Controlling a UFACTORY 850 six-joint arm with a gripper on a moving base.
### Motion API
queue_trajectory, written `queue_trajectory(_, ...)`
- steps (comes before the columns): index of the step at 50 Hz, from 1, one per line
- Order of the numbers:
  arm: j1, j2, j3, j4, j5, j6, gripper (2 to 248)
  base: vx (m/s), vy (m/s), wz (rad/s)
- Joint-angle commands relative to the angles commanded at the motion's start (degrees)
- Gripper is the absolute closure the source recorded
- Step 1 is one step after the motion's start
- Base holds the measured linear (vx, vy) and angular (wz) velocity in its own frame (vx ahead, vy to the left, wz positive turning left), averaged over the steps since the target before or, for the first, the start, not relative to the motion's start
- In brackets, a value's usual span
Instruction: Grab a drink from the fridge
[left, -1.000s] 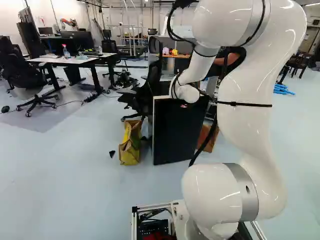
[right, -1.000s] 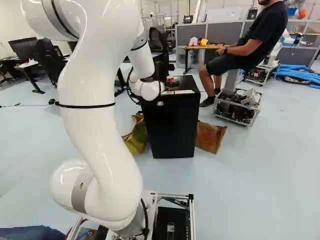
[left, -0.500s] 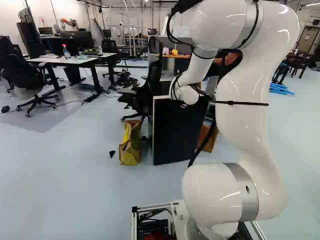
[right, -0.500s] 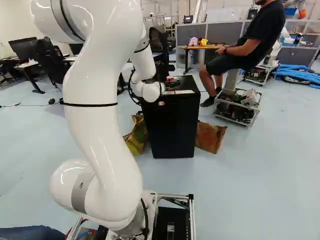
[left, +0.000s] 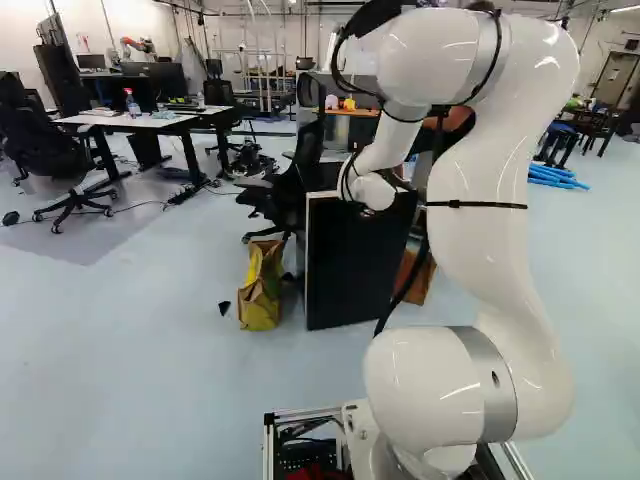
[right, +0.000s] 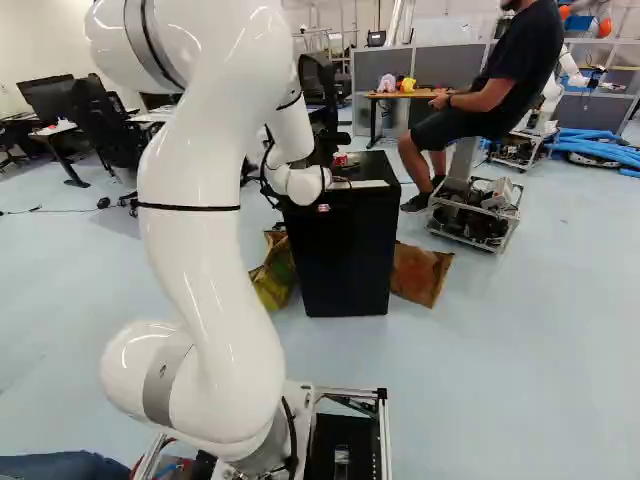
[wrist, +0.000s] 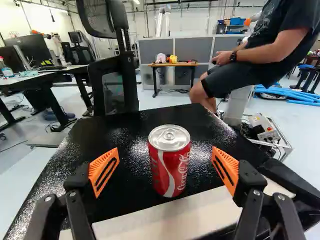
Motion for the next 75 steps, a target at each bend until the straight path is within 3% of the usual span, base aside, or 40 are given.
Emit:
queue_trajectory(15, -0.03, -0.3, -0.1, 0.0, 0.0, 0.0, 8, 0.0, 0.0, 0.0)
queue_trajectory(16, -0.03, -0.3, -0.1, 0.0, 0.0, 0.0, 45, 0.0, 0.0, 0.0)
queue_trajectory(20, -0.03, -0.3, -0.1, 0.0, 0.0, 0.0, 45, 0.0, 0.0, 0.0)
queue_trajectory(21, -0.03, -0.3, -0.1, 0.0, 0.0, 0.0, 83, 0.0, 0.0, 0.0)
queue_trajectory(25, -0.03, -0.3, -0.1, 0.0, 0.0, 0.0, 83, 0.0, 0.0, 0.0)
queue_trajectory(26, -0.03, -0.3, -0.1, 0.0, 0.0, 0.0, 121, 0.0, 0.0, 0.0)
queue_trajectory(31, -0.03, -0.3, -0.1, 0.0, 0.0, 0.0, 121, 0.0, 0.0, 0.0)
queue_trajectory(32, -0.03, -0.3, -0.1, 0.0, 0.0, 0.0, 152, 0.0, 0.0, 0.0)
queue_trajectory(75, -0.03, 3.48, 0.1, 0.0, 0.0, 0.0, 152, 0.0, 0.0, 0.0)
